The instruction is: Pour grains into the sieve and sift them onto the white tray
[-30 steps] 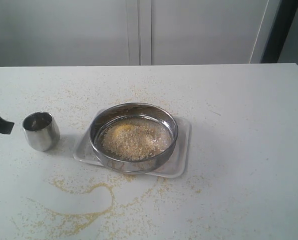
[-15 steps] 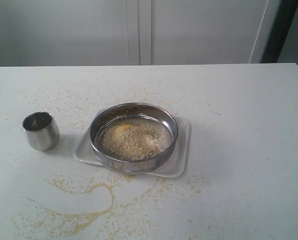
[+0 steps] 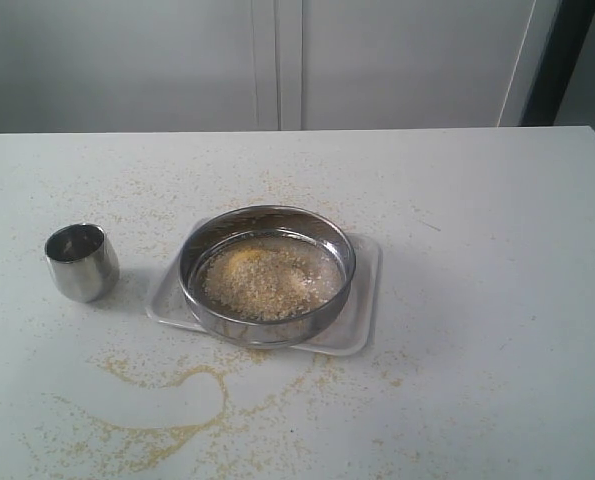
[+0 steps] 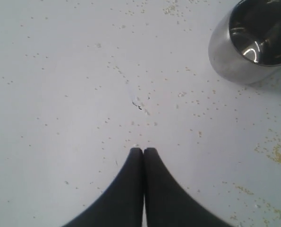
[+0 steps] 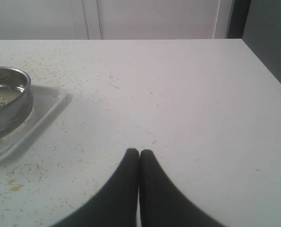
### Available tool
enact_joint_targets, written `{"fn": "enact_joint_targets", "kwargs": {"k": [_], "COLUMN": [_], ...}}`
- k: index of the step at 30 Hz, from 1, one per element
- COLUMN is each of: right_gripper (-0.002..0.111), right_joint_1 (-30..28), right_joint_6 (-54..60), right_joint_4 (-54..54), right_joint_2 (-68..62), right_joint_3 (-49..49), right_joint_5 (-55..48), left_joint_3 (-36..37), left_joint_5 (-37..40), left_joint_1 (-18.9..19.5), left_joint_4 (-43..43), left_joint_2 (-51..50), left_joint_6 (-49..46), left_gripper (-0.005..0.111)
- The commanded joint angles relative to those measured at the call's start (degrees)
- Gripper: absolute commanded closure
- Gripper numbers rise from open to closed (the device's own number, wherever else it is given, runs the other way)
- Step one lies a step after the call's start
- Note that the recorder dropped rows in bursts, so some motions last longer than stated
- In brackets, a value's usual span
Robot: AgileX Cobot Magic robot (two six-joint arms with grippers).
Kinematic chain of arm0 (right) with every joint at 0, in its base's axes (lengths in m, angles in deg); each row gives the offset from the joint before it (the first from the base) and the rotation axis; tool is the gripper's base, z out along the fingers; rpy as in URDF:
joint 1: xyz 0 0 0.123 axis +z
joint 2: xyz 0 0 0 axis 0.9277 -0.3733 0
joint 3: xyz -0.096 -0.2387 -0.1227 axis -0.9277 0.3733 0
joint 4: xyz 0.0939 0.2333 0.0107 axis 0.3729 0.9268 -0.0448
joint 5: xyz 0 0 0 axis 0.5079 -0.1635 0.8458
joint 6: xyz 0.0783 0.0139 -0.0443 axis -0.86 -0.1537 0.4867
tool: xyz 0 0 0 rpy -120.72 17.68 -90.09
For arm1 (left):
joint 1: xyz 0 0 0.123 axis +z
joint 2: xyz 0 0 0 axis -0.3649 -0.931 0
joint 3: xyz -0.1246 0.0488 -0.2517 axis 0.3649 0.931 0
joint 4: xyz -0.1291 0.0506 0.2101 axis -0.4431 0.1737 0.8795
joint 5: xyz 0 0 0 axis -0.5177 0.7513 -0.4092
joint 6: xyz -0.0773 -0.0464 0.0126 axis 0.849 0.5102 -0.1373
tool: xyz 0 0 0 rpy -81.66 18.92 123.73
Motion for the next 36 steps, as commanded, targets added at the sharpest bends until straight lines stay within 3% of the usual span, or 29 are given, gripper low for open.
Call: {"fn": "enact_joint_targets", "kwargs": {"k": [1, 4, 8, 12, 17, 19, 24, 31, 36], "right_gripper": [0.108, 0.108, 0.108, 0.108, 0.108, 0.108, 0.108, 0.108, 0.108], "right_joint_1": [0.08, 0.08, 0.08, 0.08, 0.08, 0.08, 0.08, 0.08, 0.08], "right_joint_6": [0.29, -0.1, -8.99, -10.75, -29.62, -30.74, -32.99, -32.08, -32.79], "right_joint_4": [-0.22, 1.43, 5.95, 5.93, 5.67, 2.94, -9.44, -13.1, -23.23], "right_joint_2": [0.37, 0.37, 0.37, 0.37, 0.37, 0.37, -2.46, -15.98, -29.02], "right_joint_3": [0.38, 0.38, 0.38, 0.38, 0.38, 0.38, -4.11, -12.38, -20.06], "right_joint_5": [0.99, 5.42, 18.29, 28.68, 42.41, 45.64, 42.9, 41.43, 32.24], "left_joint_3": [-0.06, -0.06, -0.06, -0.06, -0.06, -0.06, -0.06, -0.06, -0.06], "left_joint_5": [0.73, 0.62, 0.62, 0.62, 0.62, 0.62, 0.62, 0.62, 0.62], "left_joint_1": [0.3, 0.3, 0.3, 0.3, 0.3, 0.3, 0.3, 0.3, 0.3], "left_joint_4": [-0.18, -0.18, -0.18, -0.18, -0.18, -0.18, -0.18, -0.18, -0.18], "left_joint_2": [0.42, 0.42, 0.42, 0.42, 0.42, 0.42, 0.42, 0.42, 0.42], "left_joint_6": [-0.07, -0.07, -0.07, -0.07, -0.07, -0.07, -0.07, -0.07, -0.07], "left_gripper": [0.107, 0.107, 0.107, 0.107, 0.107, 0.107, 0.107, 0.107, 0.107]}}
